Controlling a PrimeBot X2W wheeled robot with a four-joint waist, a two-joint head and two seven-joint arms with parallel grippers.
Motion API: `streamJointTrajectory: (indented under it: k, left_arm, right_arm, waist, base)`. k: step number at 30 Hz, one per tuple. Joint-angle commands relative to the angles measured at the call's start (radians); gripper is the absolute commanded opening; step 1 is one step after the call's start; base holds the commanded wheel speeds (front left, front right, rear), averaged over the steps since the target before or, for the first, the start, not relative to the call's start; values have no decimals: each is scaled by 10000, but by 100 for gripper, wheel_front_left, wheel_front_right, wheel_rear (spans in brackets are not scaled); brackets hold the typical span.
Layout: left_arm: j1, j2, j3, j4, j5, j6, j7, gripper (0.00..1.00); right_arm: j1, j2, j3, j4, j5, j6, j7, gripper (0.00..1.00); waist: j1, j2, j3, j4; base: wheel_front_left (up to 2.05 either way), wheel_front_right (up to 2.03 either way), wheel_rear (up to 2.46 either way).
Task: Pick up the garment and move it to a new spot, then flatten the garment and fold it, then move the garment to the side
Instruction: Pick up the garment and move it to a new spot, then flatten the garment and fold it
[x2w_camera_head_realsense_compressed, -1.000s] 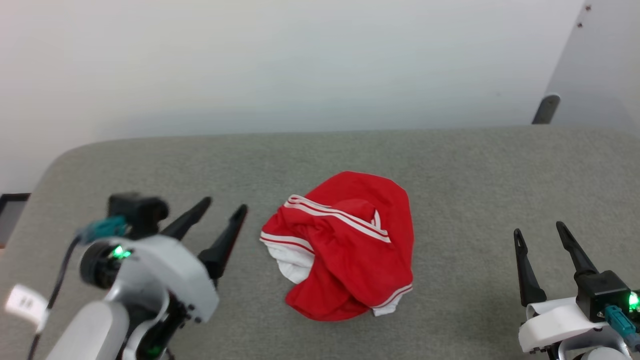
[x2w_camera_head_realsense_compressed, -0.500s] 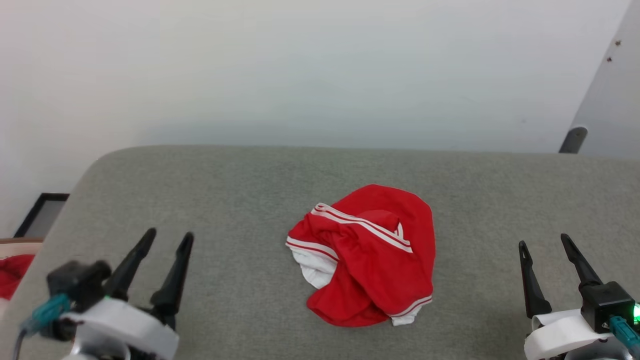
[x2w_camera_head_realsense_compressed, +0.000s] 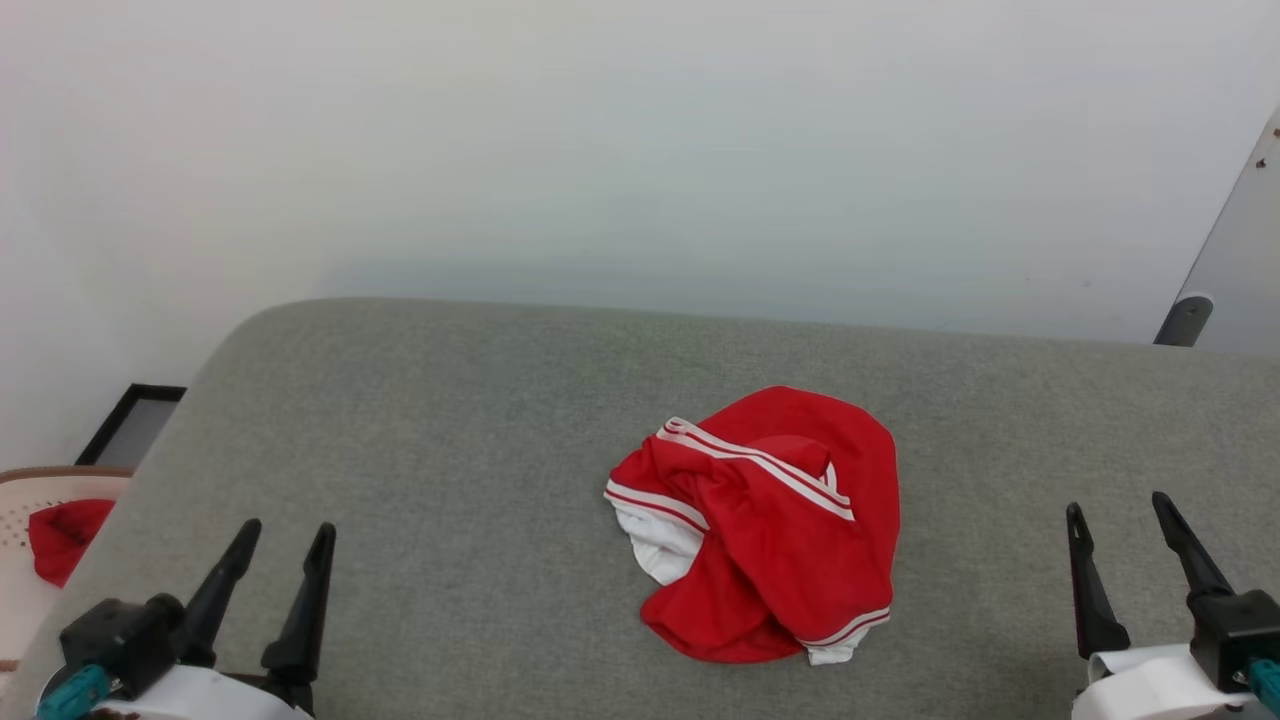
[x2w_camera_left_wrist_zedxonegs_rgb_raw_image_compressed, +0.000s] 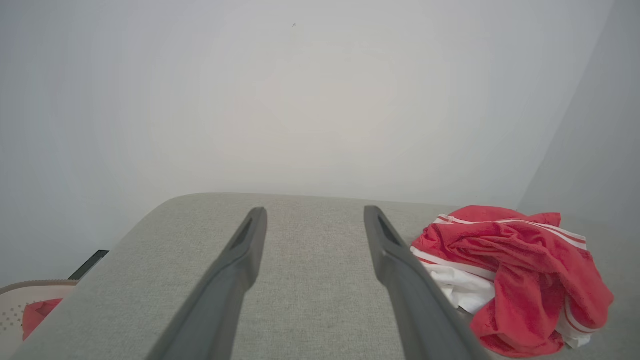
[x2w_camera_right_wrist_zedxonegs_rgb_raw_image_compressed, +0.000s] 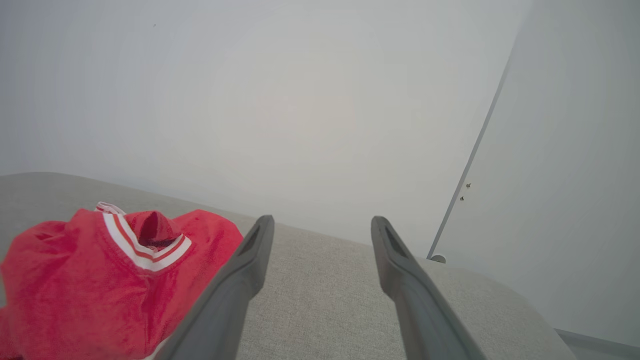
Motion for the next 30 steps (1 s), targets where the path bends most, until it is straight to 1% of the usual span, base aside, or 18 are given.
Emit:
streamJointTrajectory:
  k: [1,6,14,18,22,27,30]
  left_arm:
    - [91,-41,39,21,66,-30,-59,100]
    - [129,-142,200,204,249,-183,-130,100]
    - [139,-292,442,268,391,-311,-155,100]
    - [-39,-218,268,304,296,-368,-94,100]
    - [-549,-53,-89,131,-86,-412,500,100]
    - [-1472,285,-665,-188,-563,-441,1724,100]
    - [-2059,447,-1090,-347,-1047,-435,2598,100]
  right_arm:
    - [154,43,-65,-41,147,-6,-11,100]
    - [313,120,-218,-135,113,-6,-11,100]
    - [328,224,-246,-190,24,-6,-11,100]
    - [238,239,-215,-185,4,-6,-11,100]
    - [75,185,-126,-128,25,-6,-11,100]
    - [-202,87,17,-137,90,-7,-10,100]
    - [-345,65,63,-248,138,-7,-11,100]
  waist:
    - [0,0,-14,18]
    - [0,0,-23,33]
    - [0,0,8,-34]
    - [0,0,79,-78]
    - [0,0,230,-163]
    - [0,0,487,-337]
    - [0,0,678,-491]
  base:
    - [0,0,0]
    - [0,0,0]
    - [0,0,0]
    - [0,0,0]
    - [0,0,0]
    - [0,0,0]
    - [0,0,0]
